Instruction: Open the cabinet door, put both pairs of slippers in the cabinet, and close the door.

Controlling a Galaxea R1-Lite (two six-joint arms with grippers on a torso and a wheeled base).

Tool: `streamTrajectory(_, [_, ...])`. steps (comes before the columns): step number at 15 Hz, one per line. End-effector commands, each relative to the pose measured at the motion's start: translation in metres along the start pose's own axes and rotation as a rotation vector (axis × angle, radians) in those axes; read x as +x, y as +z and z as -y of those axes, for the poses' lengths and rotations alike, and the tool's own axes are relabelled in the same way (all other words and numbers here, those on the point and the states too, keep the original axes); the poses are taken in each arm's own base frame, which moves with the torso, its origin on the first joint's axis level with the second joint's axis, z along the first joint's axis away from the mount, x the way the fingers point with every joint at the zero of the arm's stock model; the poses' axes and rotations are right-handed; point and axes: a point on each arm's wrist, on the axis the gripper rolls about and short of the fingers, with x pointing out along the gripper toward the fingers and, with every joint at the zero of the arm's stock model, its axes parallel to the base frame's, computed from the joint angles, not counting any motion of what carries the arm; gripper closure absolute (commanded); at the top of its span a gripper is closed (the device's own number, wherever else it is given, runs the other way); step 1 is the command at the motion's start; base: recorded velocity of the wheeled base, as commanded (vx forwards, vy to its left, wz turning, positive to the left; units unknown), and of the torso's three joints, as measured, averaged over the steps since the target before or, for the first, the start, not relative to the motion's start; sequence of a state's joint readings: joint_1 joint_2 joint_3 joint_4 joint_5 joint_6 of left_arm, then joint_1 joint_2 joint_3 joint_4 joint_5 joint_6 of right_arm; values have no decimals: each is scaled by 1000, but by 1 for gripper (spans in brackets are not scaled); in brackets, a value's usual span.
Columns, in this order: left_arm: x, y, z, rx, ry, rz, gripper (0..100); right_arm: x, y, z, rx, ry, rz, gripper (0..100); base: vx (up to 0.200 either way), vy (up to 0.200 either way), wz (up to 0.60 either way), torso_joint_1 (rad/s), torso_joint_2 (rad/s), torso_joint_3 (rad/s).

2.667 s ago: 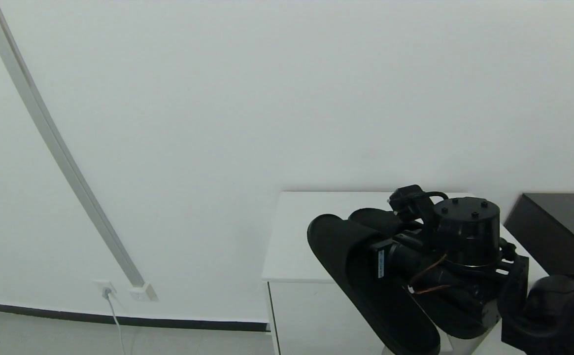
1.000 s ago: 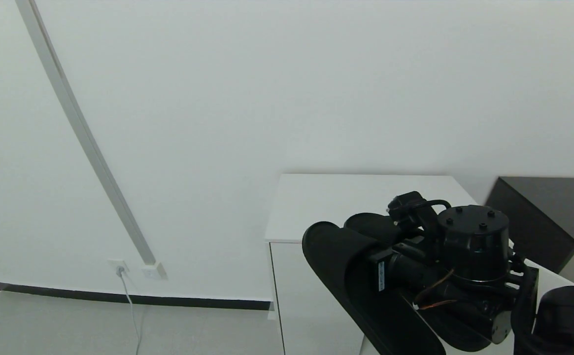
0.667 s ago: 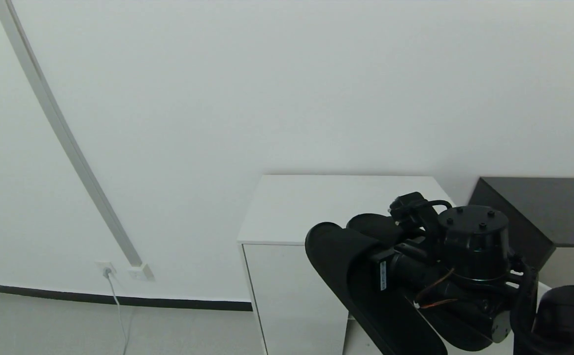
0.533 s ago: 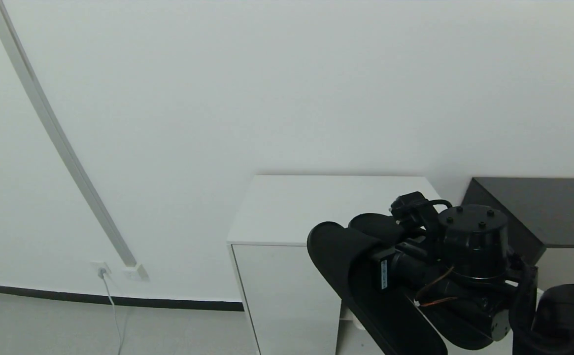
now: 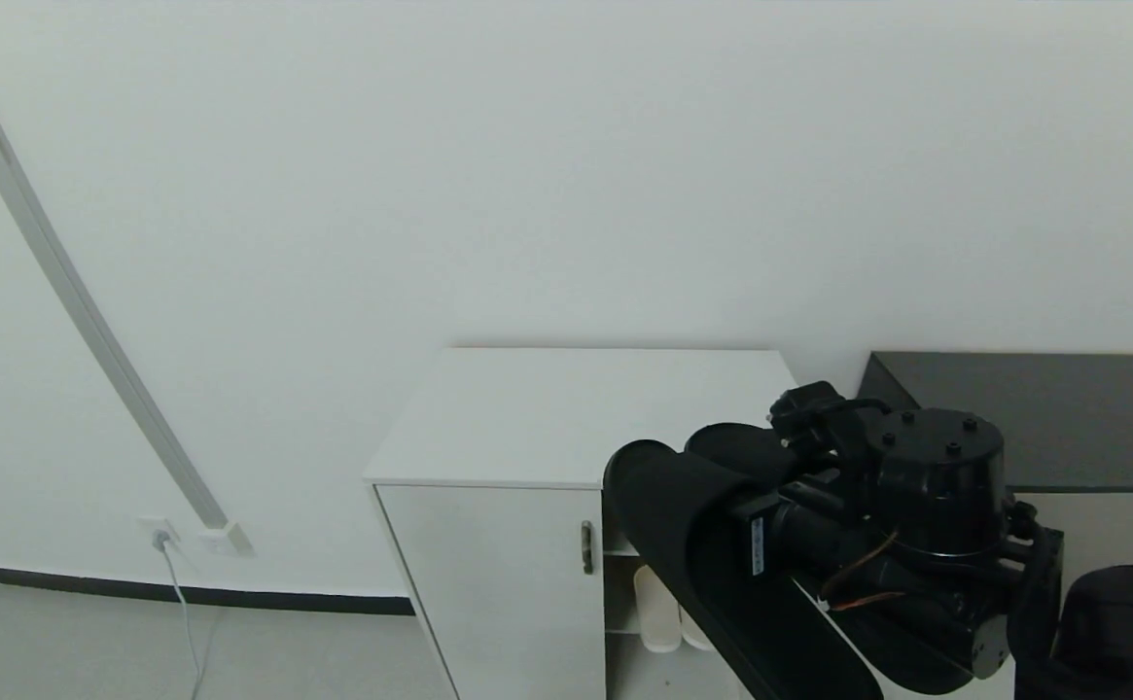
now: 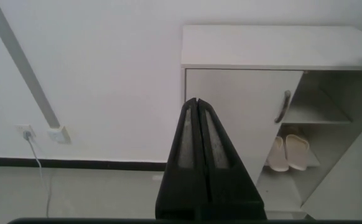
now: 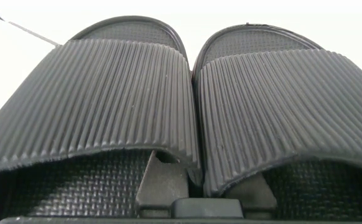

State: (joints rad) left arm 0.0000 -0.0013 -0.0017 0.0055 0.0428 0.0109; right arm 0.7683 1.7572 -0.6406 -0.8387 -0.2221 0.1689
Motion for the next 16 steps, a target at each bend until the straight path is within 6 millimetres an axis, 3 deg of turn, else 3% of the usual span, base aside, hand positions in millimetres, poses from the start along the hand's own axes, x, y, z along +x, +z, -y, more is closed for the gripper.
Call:
streamTrajectory(1, [0, 0, 0, 0, 0, -1, 100, 1, -2, 0, -2, -1, -7, 100, 0, 0, 0, 0, 0, 0])
streamTrajectory(16, [0, 0, 0, -5, 0, -1, 100, -3, -11, -4, -52, 17, -28, 100, 0, 0, -40, -10, 32, 15])
